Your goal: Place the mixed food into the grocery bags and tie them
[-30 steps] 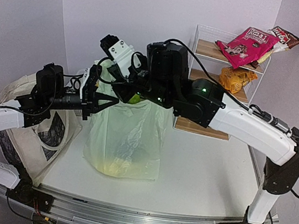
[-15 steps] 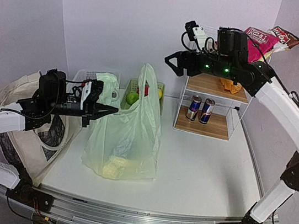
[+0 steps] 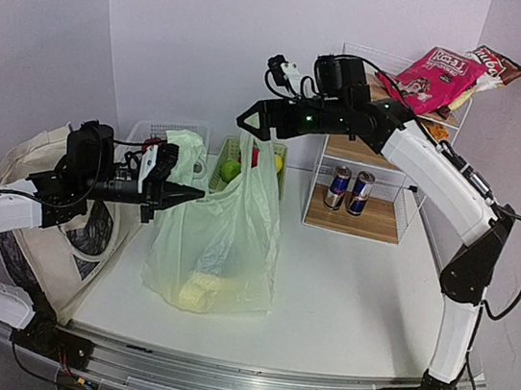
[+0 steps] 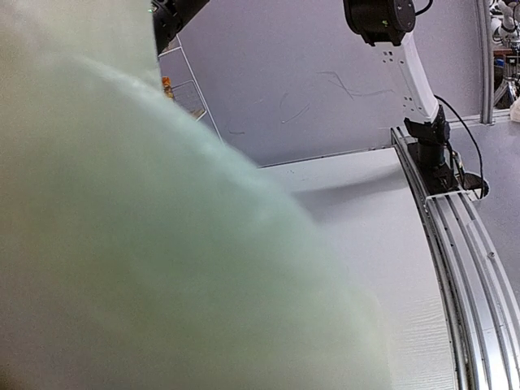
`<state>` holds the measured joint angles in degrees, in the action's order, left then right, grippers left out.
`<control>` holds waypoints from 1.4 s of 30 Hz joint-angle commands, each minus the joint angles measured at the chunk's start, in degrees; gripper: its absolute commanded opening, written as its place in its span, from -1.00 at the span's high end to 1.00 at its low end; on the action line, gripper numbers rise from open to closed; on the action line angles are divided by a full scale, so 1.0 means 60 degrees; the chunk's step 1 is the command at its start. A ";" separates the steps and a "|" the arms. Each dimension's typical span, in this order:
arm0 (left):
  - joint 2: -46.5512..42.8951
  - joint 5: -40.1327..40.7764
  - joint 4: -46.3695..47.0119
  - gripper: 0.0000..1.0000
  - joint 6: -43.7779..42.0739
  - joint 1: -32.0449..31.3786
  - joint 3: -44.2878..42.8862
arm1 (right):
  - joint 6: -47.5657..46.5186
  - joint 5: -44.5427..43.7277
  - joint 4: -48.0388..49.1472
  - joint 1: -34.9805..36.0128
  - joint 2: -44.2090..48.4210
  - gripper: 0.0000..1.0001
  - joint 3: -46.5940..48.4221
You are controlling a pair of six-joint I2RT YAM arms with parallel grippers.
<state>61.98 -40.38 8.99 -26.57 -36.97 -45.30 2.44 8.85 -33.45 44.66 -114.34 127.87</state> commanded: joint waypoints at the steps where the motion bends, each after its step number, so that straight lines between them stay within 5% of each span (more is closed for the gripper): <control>1: -0.0222 -0.0154 0.0068 1.00 -0.0066 0.0000 -0.0060 | 0.0159 -0.0184 0.0126 -0.0031 -0.0682 -0.81 0.0770; 9: -0.0295 -0.0095 0.0027 1.00 0.0054 -0.0004 -0.0068 | 0.0386 -0.0269 0.0140 -0.0025 -0.0783 -0.79 -0.0163; 20: -0.0331 0.0232 0.0405 1.00 0.1056 0.0007 -0.0125 | 0.1482 0.0781 0.0373 -0.0031 0.0315 -0.42 -0.2473; 23: -0.0295 0.0268 0.0494 1.00 0.1185 0.0013 -0.0096 | 0.1871 0.0979 0.0686 -0.0035 0.0190 -0.04 -0.2410; 27: -0.0385 0.0425 0.0367 1.00 0.1213 0.0009 -0.0131 | 0.2207 0.0743 0.1261 -0.0065 0.0611 0.82 -0.2713; 29: -0.0551 0.0430 0.0101 1.00 0.1024 0.0022 -0.0147 | 0.2464 0.0354 0.1497 -0.0226 0.1143 1.00 -0.2980; 36: -0.1828 -0.1096 -0.1836 1.00 -0.2073 0.0008 0.0594 | 0.4093 -0.1510 0.2050 -0.1408 0.3117 1.00 -0.4022; 42: -0.2589 -0.1575 -0.2977 1.00 -0.5099 0.0005 0.1298 | 0.7100 -0.2537 0.2163 -0.1977 0.4107 1.00 -0.6019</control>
<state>50.38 -42.91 0.40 -41.89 -36.96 -41.11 31.52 7.46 -24.36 38.57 -92.94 97.63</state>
